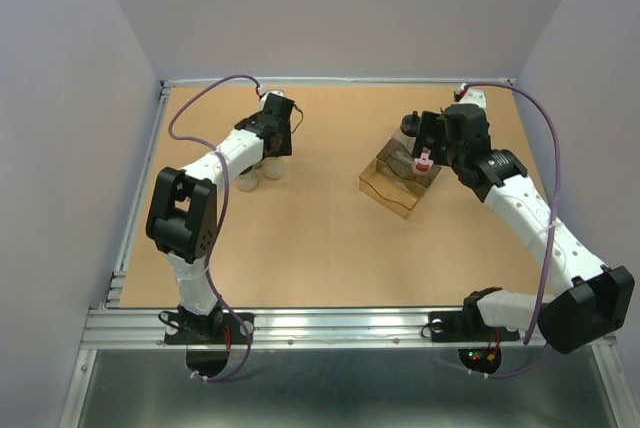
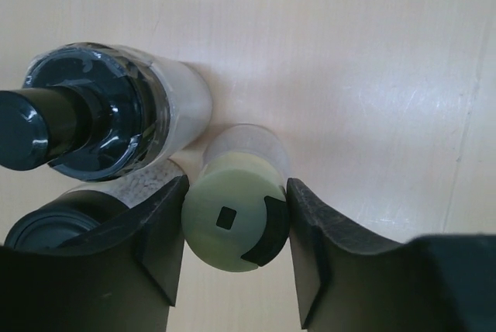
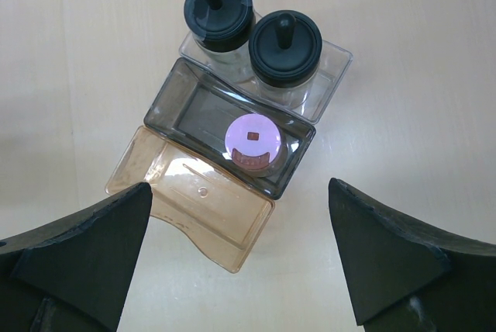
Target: Organize the condiment bottles
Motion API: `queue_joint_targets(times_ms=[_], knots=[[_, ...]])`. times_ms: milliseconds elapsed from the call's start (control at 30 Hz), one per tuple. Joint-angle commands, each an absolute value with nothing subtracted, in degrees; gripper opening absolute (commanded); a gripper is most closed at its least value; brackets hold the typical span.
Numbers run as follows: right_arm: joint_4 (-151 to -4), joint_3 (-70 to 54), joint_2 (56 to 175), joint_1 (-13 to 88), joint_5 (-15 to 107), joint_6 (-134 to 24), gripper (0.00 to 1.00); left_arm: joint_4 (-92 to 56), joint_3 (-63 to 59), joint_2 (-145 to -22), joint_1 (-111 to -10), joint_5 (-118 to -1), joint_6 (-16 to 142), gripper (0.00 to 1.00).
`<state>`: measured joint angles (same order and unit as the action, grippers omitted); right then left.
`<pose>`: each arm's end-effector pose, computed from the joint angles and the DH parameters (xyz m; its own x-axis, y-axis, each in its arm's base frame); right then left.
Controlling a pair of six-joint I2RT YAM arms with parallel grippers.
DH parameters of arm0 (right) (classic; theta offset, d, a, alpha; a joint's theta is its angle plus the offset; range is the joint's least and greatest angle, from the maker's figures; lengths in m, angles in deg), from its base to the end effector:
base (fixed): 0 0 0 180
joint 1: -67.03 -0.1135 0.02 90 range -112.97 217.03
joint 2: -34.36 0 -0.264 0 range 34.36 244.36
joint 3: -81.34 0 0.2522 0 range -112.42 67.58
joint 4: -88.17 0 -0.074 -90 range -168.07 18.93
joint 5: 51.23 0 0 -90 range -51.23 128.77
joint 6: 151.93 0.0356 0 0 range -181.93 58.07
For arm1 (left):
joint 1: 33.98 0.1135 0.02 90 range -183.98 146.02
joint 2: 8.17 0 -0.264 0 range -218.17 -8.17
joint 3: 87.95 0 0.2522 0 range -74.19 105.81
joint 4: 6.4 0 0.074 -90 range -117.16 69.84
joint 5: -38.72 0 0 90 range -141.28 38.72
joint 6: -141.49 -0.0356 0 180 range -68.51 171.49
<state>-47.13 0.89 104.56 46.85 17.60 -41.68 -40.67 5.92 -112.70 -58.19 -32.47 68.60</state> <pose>0.2552 0.0801 0.3461 -0.5127 0.1554 -0.8444 0.1442 0.9851 0.0938 0.3789 -0.1578 0.2463 -0.6686 -0.0047 -0.7436 -0.0175 0.9998 0.0093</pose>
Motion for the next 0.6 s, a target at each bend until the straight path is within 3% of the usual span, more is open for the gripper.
queue_joint_targets(times_ms=[0, 100, 133, 200, 567], knots=[[-48.0, 1.1, 103.6, 46.9, 16.4, -42.5, 1.0, -39.3, 6.1, -113.6, -58.3, -35.5, 67.0, 0.39], [-47.9, 1.1, 103.4, 47.0, 15.7, -42.6, 1.0, -39.3, 6.9, -113.2, -59.3, -36.8, 66.1, 0.2], [-47.9, 1.1, 103.3, 47.0, 15.5, -42.4, 1.0, -39.2, 7.3, -113.0, -60.3, -37.3, 65.6, 0.08], [-47.9, 1.2, 103.0, 47.0, 14.3, -42.2, 1.0, -40.4, 9.5, -112.5, -61.8, -36.9, 65.2, 0.0], [-45.7, 3.2, 99.4, 47.3, 1.6, -34.9, 1.0, -47.9, 36.0, -117.1, -72.3, -41.4, 63.7, 0.0]])
